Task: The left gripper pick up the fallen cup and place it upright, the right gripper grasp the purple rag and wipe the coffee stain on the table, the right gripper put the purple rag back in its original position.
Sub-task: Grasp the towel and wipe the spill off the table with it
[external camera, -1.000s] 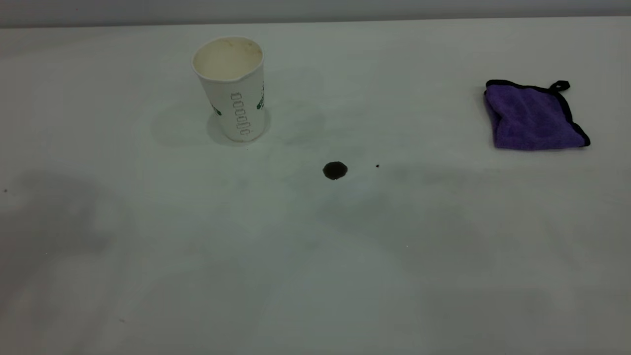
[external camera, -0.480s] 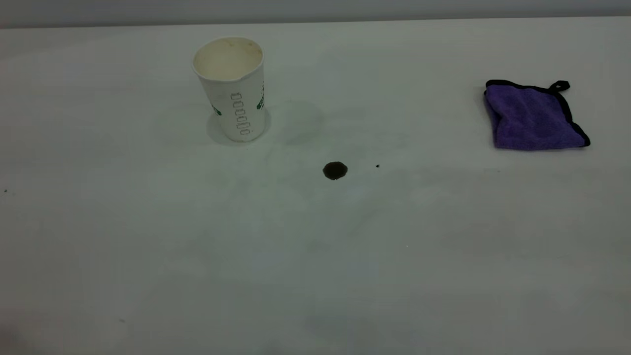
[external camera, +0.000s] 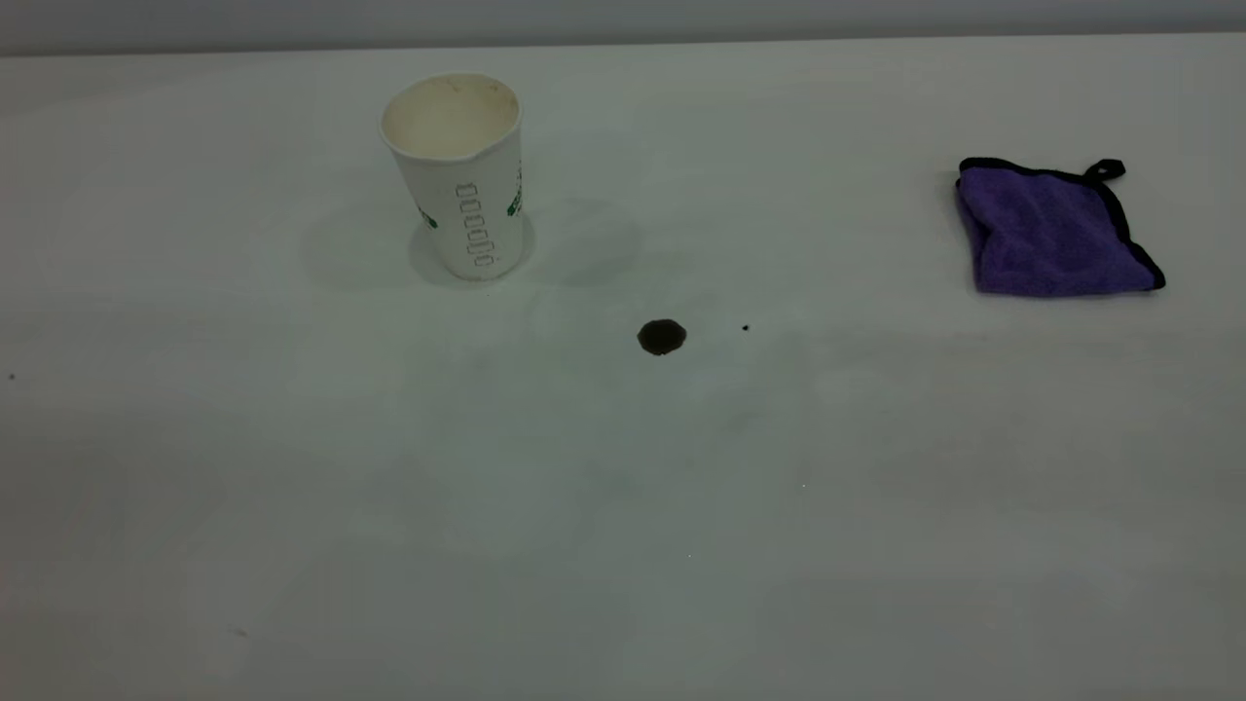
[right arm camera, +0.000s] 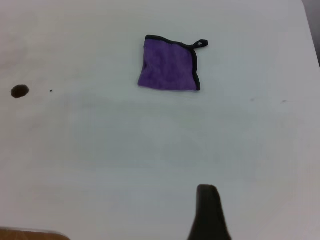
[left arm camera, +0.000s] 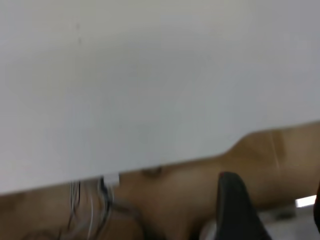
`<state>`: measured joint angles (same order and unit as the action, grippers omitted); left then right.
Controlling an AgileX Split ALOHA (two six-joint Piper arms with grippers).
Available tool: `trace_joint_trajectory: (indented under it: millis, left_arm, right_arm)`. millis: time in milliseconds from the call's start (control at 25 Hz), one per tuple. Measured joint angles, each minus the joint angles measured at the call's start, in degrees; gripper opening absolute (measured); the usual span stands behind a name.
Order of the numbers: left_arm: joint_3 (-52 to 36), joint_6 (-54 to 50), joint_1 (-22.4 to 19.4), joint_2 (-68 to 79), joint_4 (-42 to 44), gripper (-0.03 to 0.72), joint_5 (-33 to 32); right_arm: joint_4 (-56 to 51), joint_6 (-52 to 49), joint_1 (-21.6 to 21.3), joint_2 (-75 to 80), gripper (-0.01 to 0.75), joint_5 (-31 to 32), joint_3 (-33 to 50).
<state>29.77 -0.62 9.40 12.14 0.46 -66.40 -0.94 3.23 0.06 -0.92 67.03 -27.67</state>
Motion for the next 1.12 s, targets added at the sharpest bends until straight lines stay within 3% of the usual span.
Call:
trace_joint_trajectory:
  millis: [440, 1120]
  left_arm:
    - [-0.83, -0.17, -6.54, -10.21, 0.8, 0.443, 0.78]
    - [-1.48, 0.04, -7.01, -13.23, 0.82, 0.443, 1.38]
  right_arm:
    - [0.0, 0.0, 0.0, 0.0, 0.588, 0.0, 0.0]
    - [0.0, 0.0, 0.0, 0.0, 0.588, 0.0, 0.0]
